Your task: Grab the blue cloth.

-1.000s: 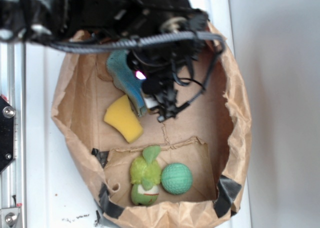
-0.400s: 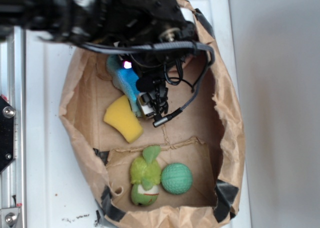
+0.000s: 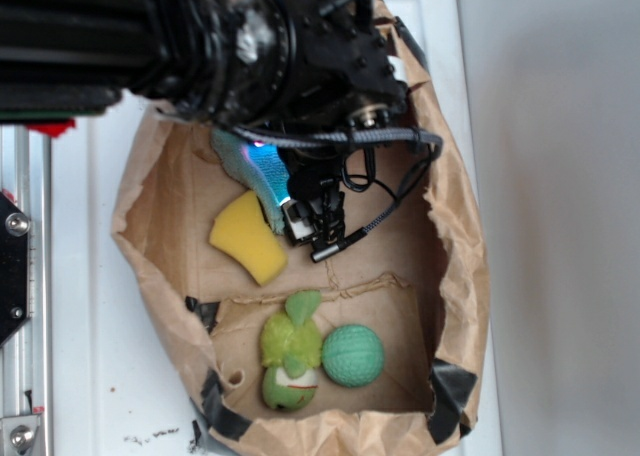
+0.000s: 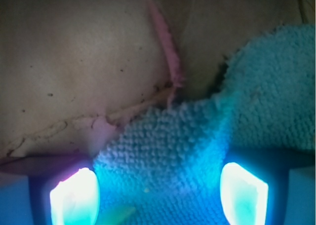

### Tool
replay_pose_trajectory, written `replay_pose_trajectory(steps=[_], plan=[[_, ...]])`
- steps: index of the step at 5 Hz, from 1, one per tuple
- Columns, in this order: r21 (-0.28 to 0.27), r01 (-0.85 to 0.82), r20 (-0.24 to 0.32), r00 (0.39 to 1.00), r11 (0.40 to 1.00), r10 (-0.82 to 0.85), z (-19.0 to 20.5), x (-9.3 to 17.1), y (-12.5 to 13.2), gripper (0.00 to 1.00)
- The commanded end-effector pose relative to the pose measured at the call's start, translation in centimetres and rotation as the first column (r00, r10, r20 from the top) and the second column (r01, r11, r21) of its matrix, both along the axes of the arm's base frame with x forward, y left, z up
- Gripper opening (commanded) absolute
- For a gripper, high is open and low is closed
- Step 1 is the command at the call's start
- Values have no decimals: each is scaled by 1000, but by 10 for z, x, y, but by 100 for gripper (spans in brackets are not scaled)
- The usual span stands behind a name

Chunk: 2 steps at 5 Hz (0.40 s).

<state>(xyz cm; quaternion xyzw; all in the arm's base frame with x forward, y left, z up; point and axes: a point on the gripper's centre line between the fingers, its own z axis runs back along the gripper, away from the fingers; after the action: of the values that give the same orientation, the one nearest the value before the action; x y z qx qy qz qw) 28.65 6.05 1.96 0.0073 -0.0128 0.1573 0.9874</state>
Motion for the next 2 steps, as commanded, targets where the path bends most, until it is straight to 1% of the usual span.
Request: replay_pose_trajectory(steps=[1, 2], plan=[[18, 0, 10, 1000, 1000, 0, -11, -77, -17, 0], [18, 9, 16, 1000, 1000, -10, -8, -85, -18, 0]])
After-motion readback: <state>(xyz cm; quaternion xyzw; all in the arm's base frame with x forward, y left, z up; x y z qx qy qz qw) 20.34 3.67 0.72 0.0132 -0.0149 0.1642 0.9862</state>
